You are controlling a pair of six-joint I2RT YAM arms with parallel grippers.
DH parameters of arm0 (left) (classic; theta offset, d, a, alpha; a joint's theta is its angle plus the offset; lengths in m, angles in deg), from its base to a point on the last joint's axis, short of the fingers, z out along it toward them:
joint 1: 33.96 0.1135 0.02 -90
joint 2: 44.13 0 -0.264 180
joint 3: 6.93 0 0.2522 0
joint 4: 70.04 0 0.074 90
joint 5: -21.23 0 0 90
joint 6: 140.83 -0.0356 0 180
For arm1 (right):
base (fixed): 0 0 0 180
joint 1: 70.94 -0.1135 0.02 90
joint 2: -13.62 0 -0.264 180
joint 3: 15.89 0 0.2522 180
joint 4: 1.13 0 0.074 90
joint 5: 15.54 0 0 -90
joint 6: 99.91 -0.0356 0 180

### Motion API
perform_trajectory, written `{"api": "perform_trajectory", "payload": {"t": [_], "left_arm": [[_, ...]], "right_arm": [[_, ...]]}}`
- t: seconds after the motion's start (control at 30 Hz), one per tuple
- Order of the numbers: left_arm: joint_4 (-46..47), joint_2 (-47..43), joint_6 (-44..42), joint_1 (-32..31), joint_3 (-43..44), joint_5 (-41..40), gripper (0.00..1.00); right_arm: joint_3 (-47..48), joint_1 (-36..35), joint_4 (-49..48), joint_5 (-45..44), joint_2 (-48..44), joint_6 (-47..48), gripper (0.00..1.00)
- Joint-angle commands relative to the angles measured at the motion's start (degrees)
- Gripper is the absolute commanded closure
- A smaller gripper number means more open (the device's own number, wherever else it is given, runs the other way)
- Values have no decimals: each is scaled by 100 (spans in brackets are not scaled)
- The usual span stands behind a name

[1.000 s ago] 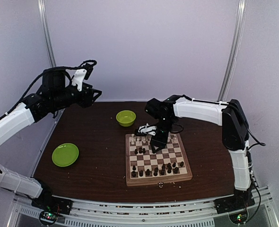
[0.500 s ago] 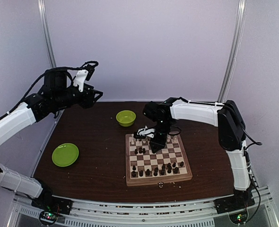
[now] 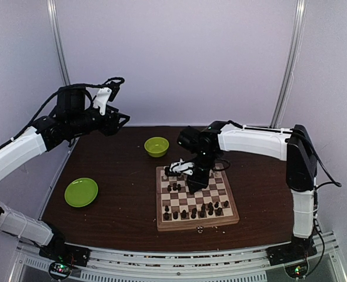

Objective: Set up the chess pieces on the board
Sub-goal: Pick up the pawn from the chessboard, then place the pawn at e7.

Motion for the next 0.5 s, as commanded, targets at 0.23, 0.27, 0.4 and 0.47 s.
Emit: {"api": "perform_trajectory", "payload": {"t": [0.23, 0.27, 0.4, 0.47], "left_arm": [[147, 46, 93, -3, 101, 135, 44], [150, 50, 95, -7, 106, 134, 44], [140, 66, 87, -4, 107, 125, 44], [138, 74, 87, -7, 110, 125, 44]], "right_arm": [[-628, -326, -60, -100, -431, 212, 90], [-637, -334, -50, -102, -423, 227, 90], [-656, -335, -8, -36, -398, 270, 90], [-656, -340, 16, -12, -373, 271, 90]]}}
